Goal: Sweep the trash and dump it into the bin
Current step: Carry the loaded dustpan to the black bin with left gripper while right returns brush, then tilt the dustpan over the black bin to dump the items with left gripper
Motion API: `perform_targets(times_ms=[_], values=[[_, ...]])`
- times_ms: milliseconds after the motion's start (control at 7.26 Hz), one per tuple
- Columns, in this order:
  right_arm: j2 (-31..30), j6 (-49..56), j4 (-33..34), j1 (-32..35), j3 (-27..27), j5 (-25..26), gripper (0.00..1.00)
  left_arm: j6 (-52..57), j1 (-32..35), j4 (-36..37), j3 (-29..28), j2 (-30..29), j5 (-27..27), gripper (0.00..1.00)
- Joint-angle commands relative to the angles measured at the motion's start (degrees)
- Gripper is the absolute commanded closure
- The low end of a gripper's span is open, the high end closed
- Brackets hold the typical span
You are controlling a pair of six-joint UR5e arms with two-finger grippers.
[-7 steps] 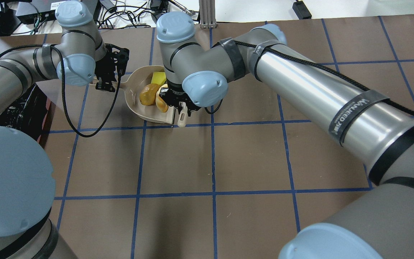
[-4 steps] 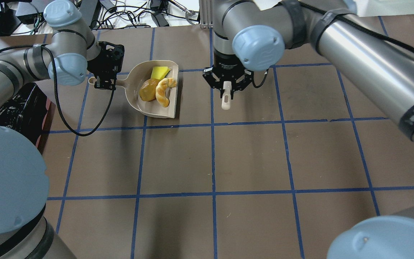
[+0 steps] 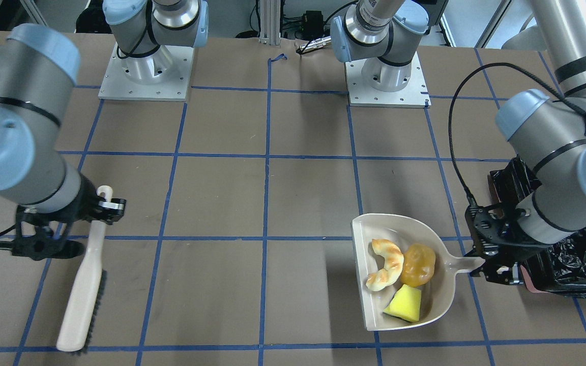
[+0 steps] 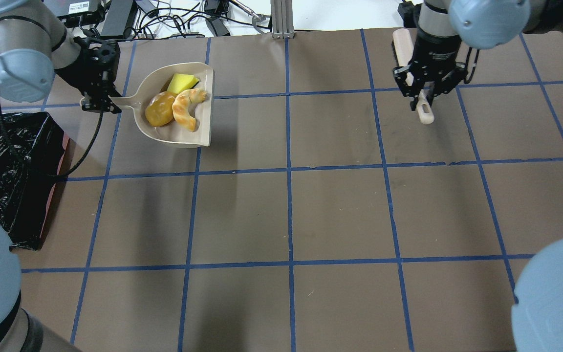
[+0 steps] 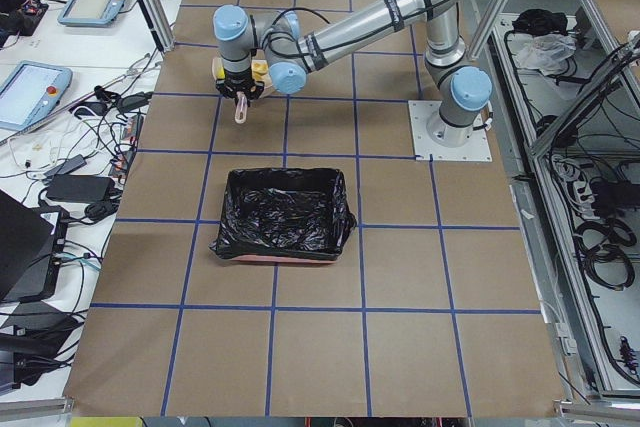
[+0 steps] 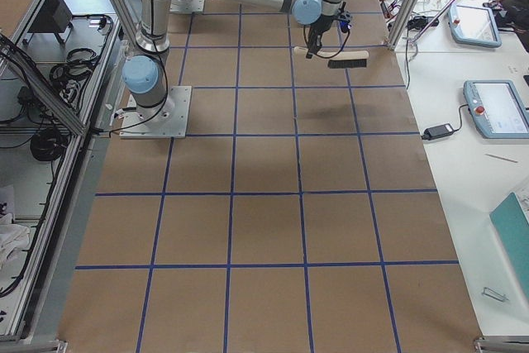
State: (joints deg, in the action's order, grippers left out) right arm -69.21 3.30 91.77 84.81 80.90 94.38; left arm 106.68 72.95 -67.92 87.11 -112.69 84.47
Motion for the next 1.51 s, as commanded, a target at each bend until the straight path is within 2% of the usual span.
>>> perform_targets(times_ms=[0, 275, 413, 689, 826, 964, 1102, 1240, 1377], values=[[0.04, 8.46, 5.30, -9.54, 4.68, 0.54, 1.00, 9.46, -7.43, -7.46, -0.36, 4.39, -0.71, 1.00], [1.53, 13.27, 15.24, -15.26, 11.01, 0.28, 1.00, 17.73, -16.22, -10.04, -0.45, 6.42, -0.62, 1.00], [2.41, 14.18, 16.76, -17.55, 12.60, 0.11, 1.00, 22.29, -20.70, -12.05, -1.58, 7.04, -0.27, 1.00], [2.50, 15.24, 16.34, -18.10, 13.06, -1.65, 1.00, 29.95, -30.10, -13.47, -5.44, 5.75, 0.08, 1.00], [2.68, 17.25, 15.90, -18.19, 13.58, -4.09, 1.00, 33.99, -31.63, -12.78, -8.59, 3.90, 1.30, 1.00], [2.68, 17.44, 15.81, -18.19, 13.85, -4.64, 1.00, 34.20, -31.73, -12.68, -10.36, 2.15, 2.10, 1.00], [2.68, 17.45, 15.64, -18.19, 13.94, -4.73, 1.00, 35.68, -32.16, -9.55, -11.60, 1.26, 3.67, 1.00], [2.94, 17.62, 15.63, -18.19, 14.03, -4.82, 1.00, 39.09, -32.34, -6.91, -11.96, 0.55, 9.17, 1.00], [3.29, 17.53, 15.55, -18.19, 14.03, -4.73, 1.00, 42.26, -32.43, -2.36, -12.14, 0.02, 12.44, 1.00]])
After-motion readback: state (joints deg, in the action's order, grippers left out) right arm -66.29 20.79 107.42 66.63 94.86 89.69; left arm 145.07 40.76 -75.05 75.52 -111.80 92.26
